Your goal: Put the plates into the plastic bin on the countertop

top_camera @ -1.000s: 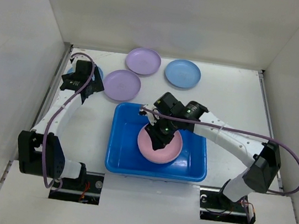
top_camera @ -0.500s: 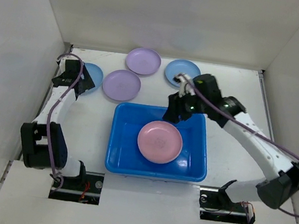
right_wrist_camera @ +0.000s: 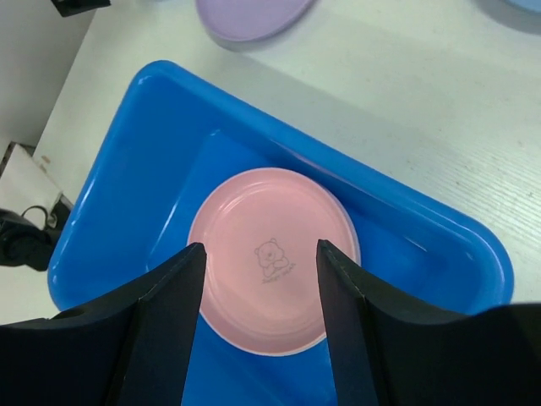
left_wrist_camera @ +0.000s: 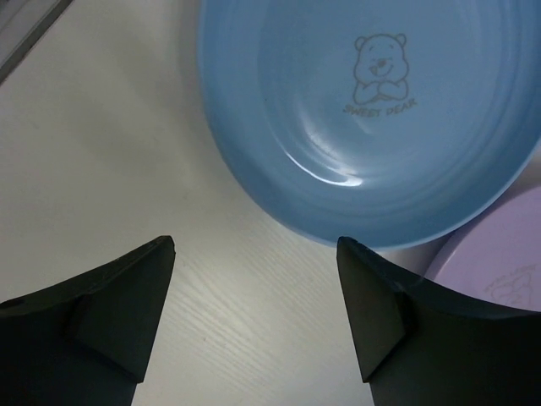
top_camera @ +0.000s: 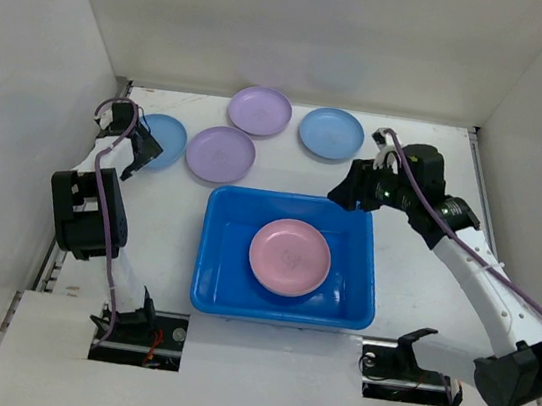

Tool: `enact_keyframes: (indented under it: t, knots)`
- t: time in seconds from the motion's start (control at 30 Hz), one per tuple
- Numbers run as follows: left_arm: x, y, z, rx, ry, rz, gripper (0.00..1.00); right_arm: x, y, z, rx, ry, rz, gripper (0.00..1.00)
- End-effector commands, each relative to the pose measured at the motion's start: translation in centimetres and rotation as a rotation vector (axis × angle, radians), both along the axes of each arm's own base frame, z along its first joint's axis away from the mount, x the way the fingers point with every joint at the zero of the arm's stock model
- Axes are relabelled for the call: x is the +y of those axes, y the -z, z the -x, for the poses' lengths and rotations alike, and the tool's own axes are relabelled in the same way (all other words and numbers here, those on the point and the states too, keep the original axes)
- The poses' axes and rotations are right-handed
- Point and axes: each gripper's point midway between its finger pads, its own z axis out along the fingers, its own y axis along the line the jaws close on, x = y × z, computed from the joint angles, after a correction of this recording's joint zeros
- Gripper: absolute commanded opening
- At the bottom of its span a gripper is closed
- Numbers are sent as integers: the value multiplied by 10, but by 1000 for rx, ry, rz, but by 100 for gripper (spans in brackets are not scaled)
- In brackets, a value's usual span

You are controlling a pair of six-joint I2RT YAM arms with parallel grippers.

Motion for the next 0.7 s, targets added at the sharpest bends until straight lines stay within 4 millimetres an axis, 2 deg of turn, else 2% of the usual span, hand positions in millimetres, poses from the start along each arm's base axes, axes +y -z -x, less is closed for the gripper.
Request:
enact_keyframes:
  t: [0.0, 0.23, 0.43, 0.57, 0.67]
  knots:
    - [4, -15, -26, -94, -54, 47, 72, -8, -21, -12, -80, 53, -53, 61]
    - [14, 9, -25, -62, -124, 86, 66, -30, -17, -24, -79, 125, -49, 62]
    - [22, 29, -20, -34, -161, 105, 59, -35, -16, -32, -79, 142, -43, 62]
    - [25, 42, -21, -18, -175, 120, 46, -37, -16, -37, -81, 154, -39, 62]
    - [26, 47, -25, -11, -183, 126, 31, -42, -17, -41, -82, 179, -42, 62]
